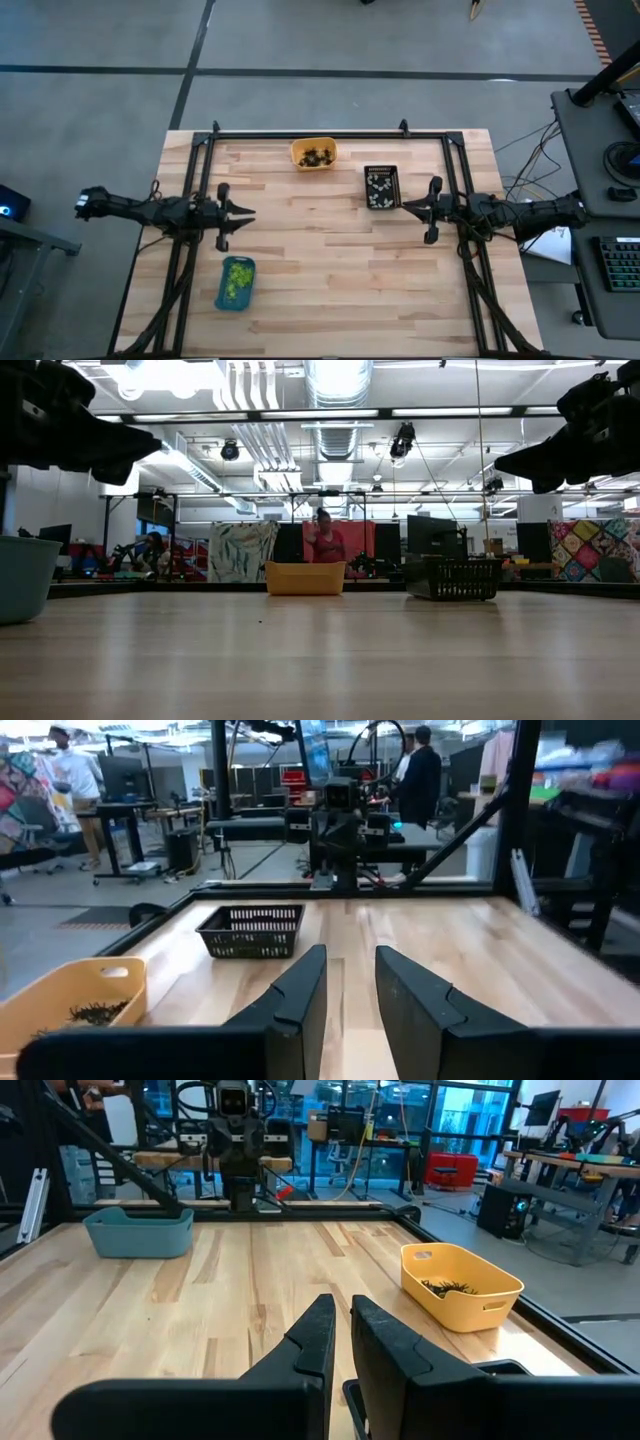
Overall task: Sort Halloween decoration
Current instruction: Return to Home Position
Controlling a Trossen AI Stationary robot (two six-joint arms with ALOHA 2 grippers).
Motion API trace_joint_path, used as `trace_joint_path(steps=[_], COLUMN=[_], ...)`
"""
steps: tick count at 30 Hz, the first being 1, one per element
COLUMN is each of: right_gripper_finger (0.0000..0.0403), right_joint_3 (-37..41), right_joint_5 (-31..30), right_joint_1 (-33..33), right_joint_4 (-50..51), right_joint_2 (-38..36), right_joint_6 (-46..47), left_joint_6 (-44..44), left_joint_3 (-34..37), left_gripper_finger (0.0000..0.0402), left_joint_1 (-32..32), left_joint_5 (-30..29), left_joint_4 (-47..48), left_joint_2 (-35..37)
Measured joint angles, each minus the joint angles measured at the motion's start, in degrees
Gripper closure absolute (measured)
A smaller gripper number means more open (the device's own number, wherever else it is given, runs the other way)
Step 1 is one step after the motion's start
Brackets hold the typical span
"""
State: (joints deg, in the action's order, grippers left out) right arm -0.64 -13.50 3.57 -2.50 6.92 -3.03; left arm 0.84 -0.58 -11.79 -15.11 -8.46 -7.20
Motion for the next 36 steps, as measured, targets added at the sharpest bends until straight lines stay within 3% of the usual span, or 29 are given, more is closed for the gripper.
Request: trace_joint_path(steps=[36], right_gripper_finger=[0.0374], right_joint_3=[0.02], right_joint_5=[0.0], right_joint_1=[0.0], right_joint_4=[0.04], right_joint_2=[0.0], right_joint_6=[0.0], left_joint_6=[2.5], left_joint_3=[-0.68], left_gripper_finger=[0.0329], left_joint_1=[0.0], left_joint_5=[0.07], left_joint_4=[0.8], left_joint_2=[-3.7])
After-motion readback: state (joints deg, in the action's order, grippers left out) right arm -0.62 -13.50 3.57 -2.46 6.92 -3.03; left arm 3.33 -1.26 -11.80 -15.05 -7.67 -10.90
